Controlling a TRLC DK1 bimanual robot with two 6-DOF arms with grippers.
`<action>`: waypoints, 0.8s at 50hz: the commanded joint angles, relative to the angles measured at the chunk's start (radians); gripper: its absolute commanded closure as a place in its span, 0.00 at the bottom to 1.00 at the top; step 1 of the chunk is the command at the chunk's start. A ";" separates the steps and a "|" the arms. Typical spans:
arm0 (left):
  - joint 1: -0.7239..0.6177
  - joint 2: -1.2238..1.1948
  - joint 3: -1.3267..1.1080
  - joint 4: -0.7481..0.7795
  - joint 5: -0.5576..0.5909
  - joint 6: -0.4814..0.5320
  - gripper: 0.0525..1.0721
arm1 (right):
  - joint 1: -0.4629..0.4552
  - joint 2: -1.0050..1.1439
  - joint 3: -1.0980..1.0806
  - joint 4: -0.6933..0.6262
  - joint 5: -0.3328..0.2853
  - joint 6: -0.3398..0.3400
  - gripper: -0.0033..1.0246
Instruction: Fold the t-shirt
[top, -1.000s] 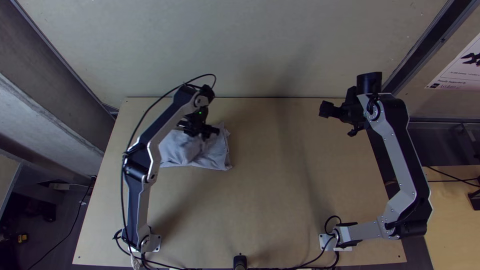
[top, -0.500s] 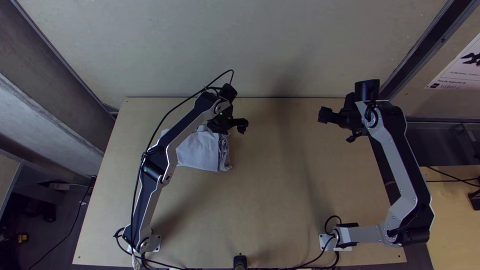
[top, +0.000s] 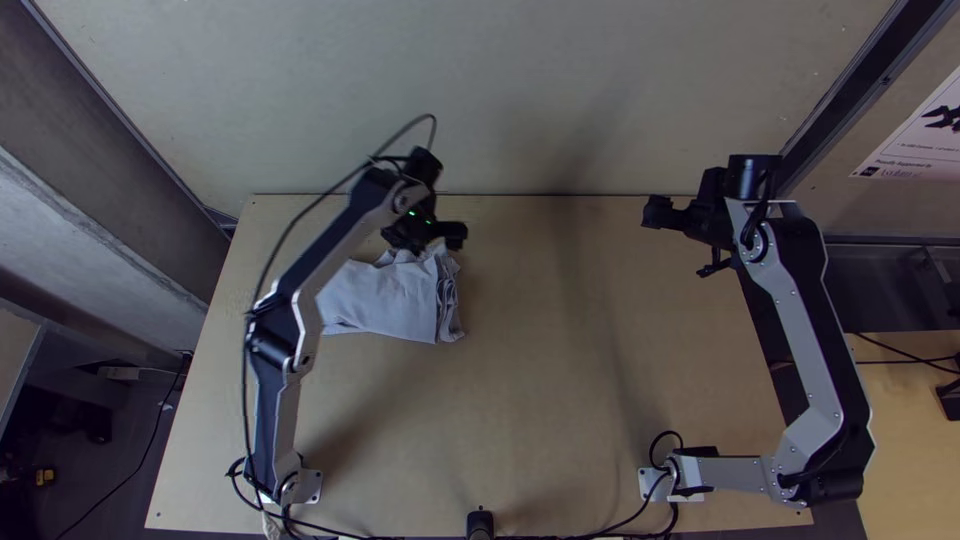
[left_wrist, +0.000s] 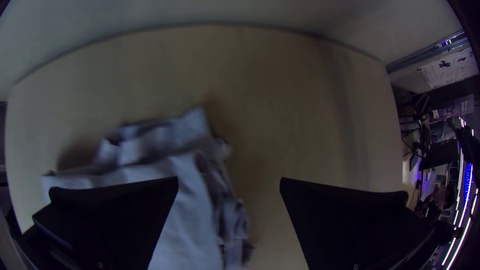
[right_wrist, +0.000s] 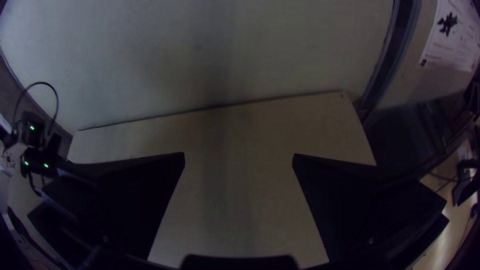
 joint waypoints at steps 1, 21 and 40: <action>0.056 -0.146 -0.019 -0.010 -0.042 0.061 0.04 | -0.003 -0.026 0.025 0.022 0.008 -0.052 0.04; 0.280 -0.468 -0.019 0.076 -0.151 0.267 0.04 | 0.124 -0.102 0.220 0.164 0.183 -0.282 0.04; 0.611 -0.718 -0.109 0.188 -0.119 0.353 0.04 | 0.155 -0.349 0.208 0.209 0.214 -0.351 0.04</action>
